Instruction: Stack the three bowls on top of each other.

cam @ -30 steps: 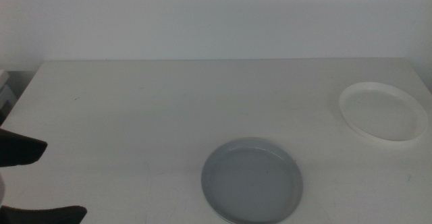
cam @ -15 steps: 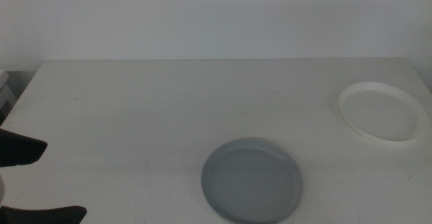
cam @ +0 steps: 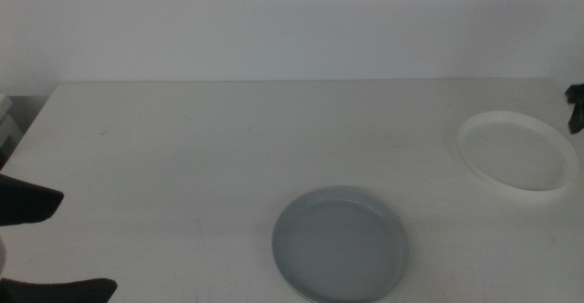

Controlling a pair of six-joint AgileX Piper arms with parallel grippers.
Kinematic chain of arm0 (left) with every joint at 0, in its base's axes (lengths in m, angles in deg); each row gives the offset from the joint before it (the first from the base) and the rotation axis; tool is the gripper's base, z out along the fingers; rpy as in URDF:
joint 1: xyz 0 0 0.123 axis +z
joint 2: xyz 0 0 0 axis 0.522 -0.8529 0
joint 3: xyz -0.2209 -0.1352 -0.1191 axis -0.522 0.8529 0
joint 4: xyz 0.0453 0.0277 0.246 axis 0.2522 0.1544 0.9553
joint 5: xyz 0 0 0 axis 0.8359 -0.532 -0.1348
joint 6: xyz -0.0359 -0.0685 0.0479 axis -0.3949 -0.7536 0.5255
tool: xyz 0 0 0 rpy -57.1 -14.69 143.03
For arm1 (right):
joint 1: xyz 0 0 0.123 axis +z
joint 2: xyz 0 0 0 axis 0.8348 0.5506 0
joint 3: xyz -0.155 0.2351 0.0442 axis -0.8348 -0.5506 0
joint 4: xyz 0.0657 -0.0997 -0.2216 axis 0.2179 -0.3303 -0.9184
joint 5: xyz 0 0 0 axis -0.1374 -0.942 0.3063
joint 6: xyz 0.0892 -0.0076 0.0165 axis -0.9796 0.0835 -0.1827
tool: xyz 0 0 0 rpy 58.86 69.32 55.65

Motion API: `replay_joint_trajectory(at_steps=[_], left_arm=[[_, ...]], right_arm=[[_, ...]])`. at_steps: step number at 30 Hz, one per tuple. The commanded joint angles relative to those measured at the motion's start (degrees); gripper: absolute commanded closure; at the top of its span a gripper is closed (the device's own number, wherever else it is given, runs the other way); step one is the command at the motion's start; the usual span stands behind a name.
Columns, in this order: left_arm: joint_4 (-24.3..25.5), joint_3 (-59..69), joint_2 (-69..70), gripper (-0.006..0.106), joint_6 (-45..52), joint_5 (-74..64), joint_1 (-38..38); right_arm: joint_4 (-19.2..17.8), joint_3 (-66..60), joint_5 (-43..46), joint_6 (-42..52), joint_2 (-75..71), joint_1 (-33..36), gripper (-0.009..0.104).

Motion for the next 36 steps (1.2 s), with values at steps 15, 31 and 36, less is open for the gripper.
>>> replay_joint_trajectory(at_steps=[15, 31, 36], left_arm=[[-0.81, -1.64, -0.11, -0.005, -0.33, 2.99, -0.32], [-0.81, -1.64, -0.11, -0.005, -0.33, 3.0, -0.32], [-0.76, -1.64, -0.11, -0.005, -0.33, 3.0, -0.32]], right_arm=[[1.31, 2.06, 7.81, 1.58, 5.0, -0.42, 0.047], [8.98, -5.33, 6.95, 1.69, -7.96, -0.54, 0.096], [17.33, -18.79, 13.31, 4.05, -19.86, 1.86, 0.096]])
